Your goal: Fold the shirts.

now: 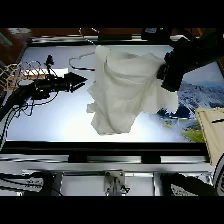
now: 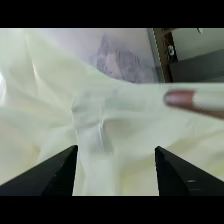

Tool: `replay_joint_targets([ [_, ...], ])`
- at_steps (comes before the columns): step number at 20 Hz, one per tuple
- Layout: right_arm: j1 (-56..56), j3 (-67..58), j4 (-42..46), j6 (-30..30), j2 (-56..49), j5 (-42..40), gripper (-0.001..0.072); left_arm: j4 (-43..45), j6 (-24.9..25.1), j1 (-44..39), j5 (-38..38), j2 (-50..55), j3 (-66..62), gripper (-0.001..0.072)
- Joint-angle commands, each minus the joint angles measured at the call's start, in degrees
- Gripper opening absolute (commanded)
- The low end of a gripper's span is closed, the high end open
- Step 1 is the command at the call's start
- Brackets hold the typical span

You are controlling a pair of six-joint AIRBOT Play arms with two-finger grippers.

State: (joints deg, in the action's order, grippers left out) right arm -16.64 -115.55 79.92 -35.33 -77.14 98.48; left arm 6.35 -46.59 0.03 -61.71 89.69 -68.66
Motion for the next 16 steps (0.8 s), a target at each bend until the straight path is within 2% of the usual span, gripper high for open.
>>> replay_joint_targets([
  [1, 0.0, -0.02, 0.0, -0.04, 0.04, -1.14, 0.0071, 2.34, -0.57, -1.38, -1.66, 1.88, 0.33, 0.0586],
  [3, 0.0, -0.02, -0.02, -0.76, 0.04, -1.09, 0.0071, 0.09, -0.52, -5.31, 3.72, 3.21, 0.24, 0.0586],
  [6, -0.02, -0.02, -0.15, -1.95, 0.04, -0.76, 0.0071, -6.03, 2.34, -10.03, 11.96, 5.31, 0.15, 0.0587],
  [9, 0.0, -0.02, -0.24, -1.95, 0.04, -0.46, 0.0071, -18.01, 10.47, -11.85, 14.75, 7.3, -0.48, 0.058],
  [11, 0.0, -0.02, -0.22, -1.95, 0.04, -0.04, 0.0071, -24.02, 13.0, -11.87, 14.78, 8.39, -1.49, 0.0497],
  [13, 0.0, -0.02, 0.02, -1.95, 0.04, 0.76, 0.0071, -25.68, 12.96, -11.02, 14.62, 8.83, -2.29, 0.006],
  [16, 0.04, -0.02, 0.07, -1.95, 0.04, 1.05, 0.0071, -25.62, 13.18, -7.5, 11.87, 8.66, -2.38, 0.0053],
])
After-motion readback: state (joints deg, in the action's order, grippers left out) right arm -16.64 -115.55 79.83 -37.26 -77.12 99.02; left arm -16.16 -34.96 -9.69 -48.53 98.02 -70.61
